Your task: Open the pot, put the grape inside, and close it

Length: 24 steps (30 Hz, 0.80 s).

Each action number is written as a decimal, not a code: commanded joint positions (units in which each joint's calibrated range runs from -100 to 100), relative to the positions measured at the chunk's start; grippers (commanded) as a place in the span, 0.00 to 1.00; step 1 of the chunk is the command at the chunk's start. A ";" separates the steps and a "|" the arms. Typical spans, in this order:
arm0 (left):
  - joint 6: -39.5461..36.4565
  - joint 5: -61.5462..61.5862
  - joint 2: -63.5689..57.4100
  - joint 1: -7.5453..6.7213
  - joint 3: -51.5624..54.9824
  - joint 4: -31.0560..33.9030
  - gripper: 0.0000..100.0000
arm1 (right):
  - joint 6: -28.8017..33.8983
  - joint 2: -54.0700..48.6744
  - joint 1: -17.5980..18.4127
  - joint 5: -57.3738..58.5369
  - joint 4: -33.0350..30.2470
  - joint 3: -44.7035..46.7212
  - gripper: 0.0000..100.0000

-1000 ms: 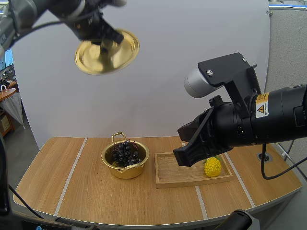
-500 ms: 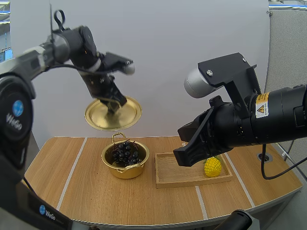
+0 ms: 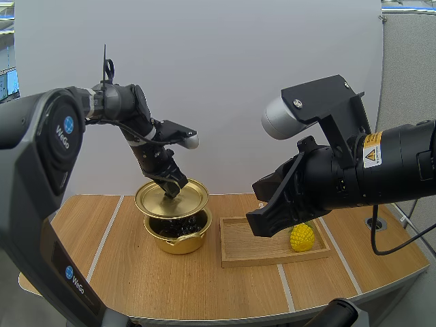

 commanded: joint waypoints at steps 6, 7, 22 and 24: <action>1.86 -8.51 2.80 0.00 2.87 -1.78 0.00 | 0.18 -0.57 0.01 0.02 -0.20 0.05 0.00; 1.98 -9.26 3.10 0.00 3.01 -1.86 0.00 | 0.18 -0.57 0.01 0.02 -0.20 0.05 0.00; 3.50 -8.90 7.66 0.00 3.55 -4.51 0.00 | 0.18 -0.57 0.01 0.02 -0.20 0.05 0.00; 3.50 -8.21 8.26 0.00 3.55 -4.51 0.00 | 0.18 -0.57 0.01 0.02 -0.20 0.05 0.00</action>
